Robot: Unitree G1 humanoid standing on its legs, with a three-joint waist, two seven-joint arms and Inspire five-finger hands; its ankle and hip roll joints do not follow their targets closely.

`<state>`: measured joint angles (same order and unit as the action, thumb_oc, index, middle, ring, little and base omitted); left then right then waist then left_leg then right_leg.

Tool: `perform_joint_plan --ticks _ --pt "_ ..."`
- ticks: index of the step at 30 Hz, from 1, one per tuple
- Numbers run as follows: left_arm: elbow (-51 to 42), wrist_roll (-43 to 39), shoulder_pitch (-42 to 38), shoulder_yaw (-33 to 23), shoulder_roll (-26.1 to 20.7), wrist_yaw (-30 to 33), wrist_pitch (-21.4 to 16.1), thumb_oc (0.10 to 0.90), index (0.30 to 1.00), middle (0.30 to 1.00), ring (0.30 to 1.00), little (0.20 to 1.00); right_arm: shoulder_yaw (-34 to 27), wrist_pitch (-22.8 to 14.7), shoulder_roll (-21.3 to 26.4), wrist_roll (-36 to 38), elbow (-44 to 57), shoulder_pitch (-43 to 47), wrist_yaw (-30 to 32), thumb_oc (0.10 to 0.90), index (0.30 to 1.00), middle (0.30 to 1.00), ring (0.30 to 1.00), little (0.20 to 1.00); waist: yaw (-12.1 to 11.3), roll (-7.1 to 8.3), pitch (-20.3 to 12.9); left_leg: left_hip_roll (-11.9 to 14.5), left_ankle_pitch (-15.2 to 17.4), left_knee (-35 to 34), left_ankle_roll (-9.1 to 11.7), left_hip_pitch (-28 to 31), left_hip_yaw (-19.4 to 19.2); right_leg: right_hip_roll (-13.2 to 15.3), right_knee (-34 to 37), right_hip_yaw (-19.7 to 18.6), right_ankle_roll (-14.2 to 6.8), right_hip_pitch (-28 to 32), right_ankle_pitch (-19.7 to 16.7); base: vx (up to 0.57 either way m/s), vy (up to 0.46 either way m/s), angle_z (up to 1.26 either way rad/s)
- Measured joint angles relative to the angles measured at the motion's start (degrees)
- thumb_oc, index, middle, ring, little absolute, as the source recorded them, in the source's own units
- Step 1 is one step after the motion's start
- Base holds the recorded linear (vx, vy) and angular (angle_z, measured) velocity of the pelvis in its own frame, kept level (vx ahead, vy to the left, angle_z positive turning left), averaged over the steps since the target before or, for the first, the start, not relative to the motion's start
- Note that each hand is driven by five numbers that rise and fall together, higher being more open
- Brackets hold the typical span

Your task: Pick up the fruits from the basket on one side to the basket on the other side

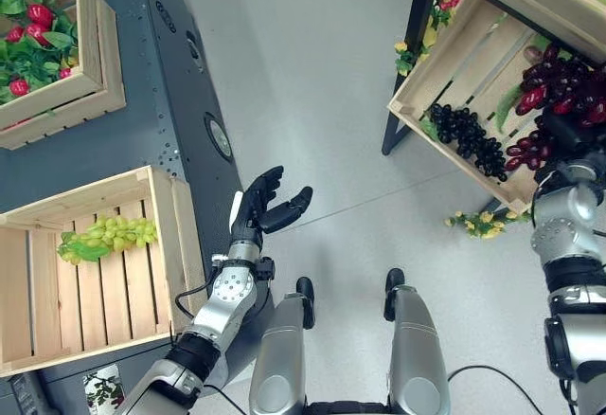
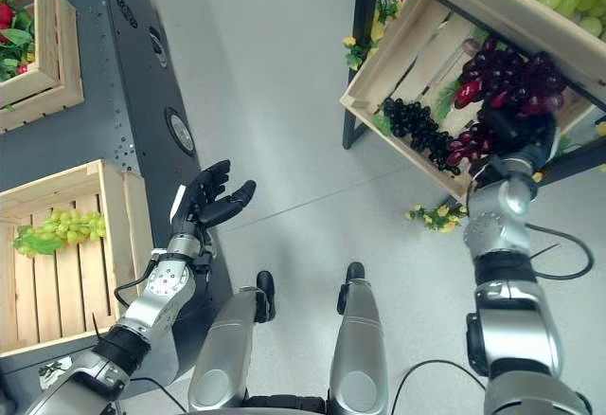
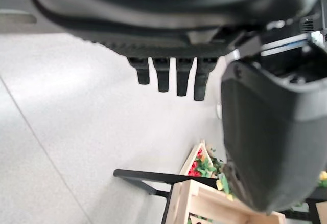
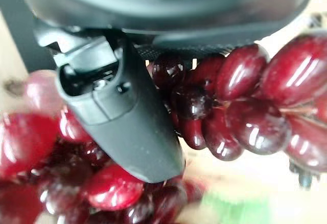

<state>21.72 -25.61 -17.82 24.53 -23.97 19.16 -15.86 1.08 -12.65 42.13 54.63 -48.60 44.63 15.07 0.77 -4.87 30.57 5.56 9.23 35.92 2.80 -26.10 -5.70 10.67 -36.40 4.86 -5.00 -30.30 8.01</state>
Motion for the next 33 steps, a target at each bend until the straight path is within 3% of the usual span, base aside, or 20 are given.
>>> perform_joint_plan --ticks 7,15,16,33 --pt "-2.9 -2.3 0.0 0.3 -3.2 -0.1 -0.1 0.8 0.9 0.9 0.9 0.9 2.7 7.7 4.7 -2.8 -5.7 2.7 0.0 0.4 0.3 0.3 0.3 0.3 -0.1 -0.01 0.0 -0.7 0.2 0.7 0.0 -1.5 0.6 0.6 -1.7 0.0 -0.1 -1.7 0.8 0.02 -0.043 0.03" --pt "-4.0 -4.5 -0.2 1.2 -3.9 -0.9 -0.1 0.8 0.9 0.9 0.9 0.9 4.4 10.7 6.7 -7.9 -7.9 4.9 0.0 0.4 0.3 0.3 0.3 0.3 -0.1 -0.03 0.0 -0.9 0.3 2.3 -0.3 -4.4 0.7 0.9 -3.4 -0.2 0.2 -4.6 1.1 0.0 -0.003 0.0" --pt "-4.0 -4.6 -0.1 1.7 -3.9 -1.0 -0.1 0.8 0.9 0.9 0.9 0.9 4.4 11.2 6.7 -9.2 -7.9 5.0 0.0 0.8 0.9 0.9 0.9 0.9 -0.1 -0.03 0.0 -1.0 0.3 2.3 -0.3 -4.6 0.7 1.0 -3.5 -0.2 0.2 -4.8 1.2 0.0 0.0 0.0" --pt "-6.0 -6.7 -0.1 2.2 -4.0 -1.8 -0.1 0.8 0.9 0.9 0.9 0.9 6.1 13.9 6.8 -9.5 -8.5 7.4 1.2 0.8 0.9 0.9 0.9 0.9 -1.8 -0.04 0.0 -1.2 0.5 3.6 -0.5 -5.8 1.0 1.3 -4.7 -0.1 0.2 -5.7 1.6 0.0 0.0 0.0"
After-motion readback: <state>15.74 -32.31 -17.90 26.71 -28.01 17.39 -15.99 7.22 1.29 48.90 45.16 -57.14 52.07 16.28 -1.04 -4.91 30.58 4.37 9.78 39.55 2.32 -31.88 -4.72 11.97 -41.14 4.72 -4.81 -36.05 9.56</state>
